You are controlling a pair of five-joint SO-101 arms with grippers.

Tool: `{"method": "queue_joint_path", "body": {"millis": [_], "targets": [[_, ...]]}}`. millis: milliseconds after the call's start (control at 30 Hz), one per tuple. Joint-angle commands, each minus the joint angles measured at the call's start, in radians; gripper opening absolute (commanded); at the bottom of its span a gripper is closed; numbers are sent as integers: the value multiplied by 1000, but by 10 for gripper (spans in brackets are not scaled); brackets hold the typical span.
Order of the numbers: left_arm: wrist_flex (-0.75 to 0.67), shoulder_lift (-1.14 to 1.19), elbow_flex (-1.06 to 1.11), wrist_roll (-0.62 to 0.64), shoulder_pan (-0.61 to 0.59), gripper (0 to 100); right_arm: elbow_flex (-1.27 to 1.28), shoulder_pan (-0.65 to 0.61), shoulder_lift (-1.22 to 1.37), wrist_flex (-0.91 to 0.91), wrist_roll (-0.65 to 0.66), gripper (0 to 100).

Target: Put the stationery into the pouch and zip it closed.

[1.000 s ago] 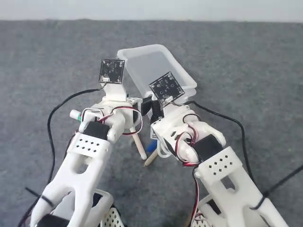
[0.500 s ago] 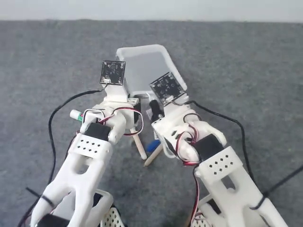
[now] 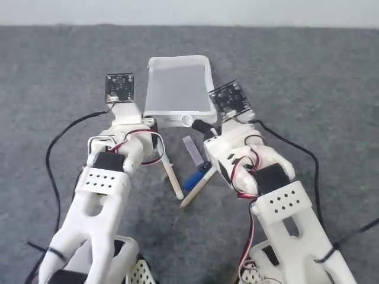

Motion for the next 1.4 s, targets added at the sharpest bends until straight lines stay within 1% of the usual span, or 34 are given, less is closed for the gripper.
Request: {"method": "queue_joint_path", "body": {"millis": [0, 100, 200, 733, 833, 933, 1000, 1100, 1167, 1233, 1367], "targets": [[21, -54, -39, 20, -34, 10, -18, 65, -44, -31, 8, 6], [92, -54, -74, 20, -51, 10, -18, 101, -41, -48, 6, 6], [132, -54, -94, 20, -66, 10, -18, 131, -48, -50, 6, 6], [133, -54, -90, 18, -126, 10, -38, 252, -50, -61, -126, 6], [132, -51, -90, 15, -118, 11, -38, 239, -51, -51, -123, 6], [129, -46, -90, 14, -117, 19, -72, 186, -64, 2, -121, 6], [129, -44, -88, 14, -117, 65, -101, 140, -91, 50, -100, 6], [130, -44, -81, 18, -117, 186, -133, 64, -153, 104, -84, 6], [112, -44, -62, 28, -117, 246, -140, 24, -193, 114, -78, 6], [84, -44, -47, 52, -118, 264, -140, 2, -225, 114, -78, 6], [49, -44, -25, 49, -118, 265, -141, -12, -274, 108, -78, 6]]}}
